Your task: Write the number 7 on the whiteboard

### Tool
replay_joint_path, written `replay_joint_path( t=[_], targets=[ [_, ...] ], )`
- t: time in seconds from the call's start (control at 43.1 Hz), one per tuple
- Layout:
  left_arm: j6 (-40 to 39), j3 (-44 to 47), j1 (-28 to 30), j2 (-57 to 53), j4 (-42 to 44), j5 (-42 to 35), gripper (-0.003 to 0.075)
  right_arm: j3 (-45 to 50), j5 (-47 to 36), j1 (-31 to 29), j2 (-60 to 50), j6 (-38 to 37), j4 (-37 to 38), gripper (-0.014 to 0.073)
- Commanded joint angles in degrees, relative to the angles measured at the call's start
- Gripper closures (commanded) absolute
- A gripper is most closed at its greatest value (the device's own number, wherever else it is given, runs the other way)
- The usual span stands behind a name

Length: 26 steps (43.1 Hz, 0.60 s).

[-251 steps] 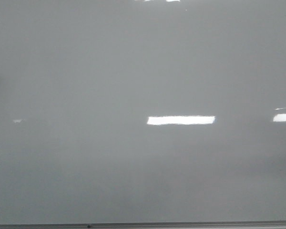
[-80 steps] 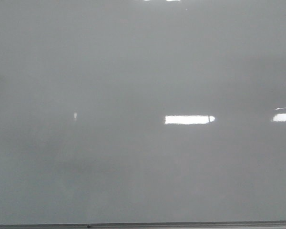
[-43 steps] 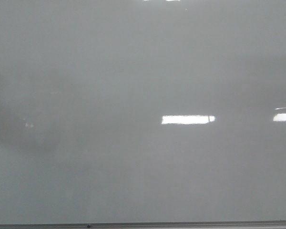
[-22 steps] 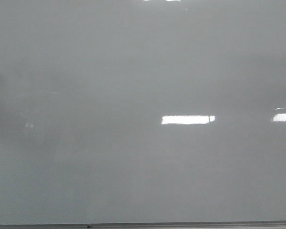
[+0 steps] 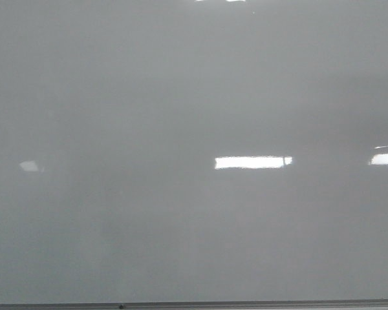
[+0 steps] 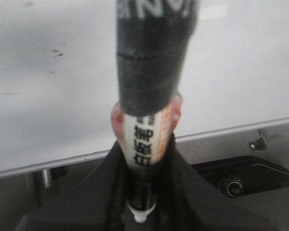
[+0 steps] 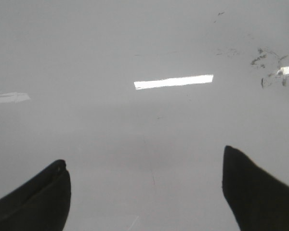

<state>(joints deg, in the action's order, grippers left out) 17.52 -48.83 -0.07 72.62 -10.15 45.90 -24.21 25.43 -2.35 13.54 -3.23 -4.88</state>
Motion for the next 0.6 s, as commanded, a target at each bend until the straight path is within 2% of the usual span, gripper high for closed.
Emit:
replay_joint_path(
  t=[0.0,0.162,0.278,0.464,0.579],
  targets=[
    [12.2,-2.1,-3.1,-4.5,-10.4,-0.7,0.0741,-3.0,-2.5,0.2,2.1,0.2,-0.5,-0.0060],
    [31.3,-2.1,-12.2,-9.8,-21.3,0.4,0.0741,-5.6,-0.5,3.2,6.1,2.3,-1.3,-0.0060],
    [40.3,-2.1,-20.4,-12.2,-25.5,2.4,0.0741,-8.1,1.5,7.8,10.2,6.4,-4.7,-0.0060],
    [42.2,-2.1,-32.8,-12.2,-25.3,2.6,0.0741,-13.9,11.8,18.8,18.7,19.6,-14.5,-0.0060],
    [42.2,-2.1,-36.5,-12.1,-24.4,2.3,0.0741,-18.6,20.7,26.6,25.1,29.0,-21.3,-0.0060]
  ],
)
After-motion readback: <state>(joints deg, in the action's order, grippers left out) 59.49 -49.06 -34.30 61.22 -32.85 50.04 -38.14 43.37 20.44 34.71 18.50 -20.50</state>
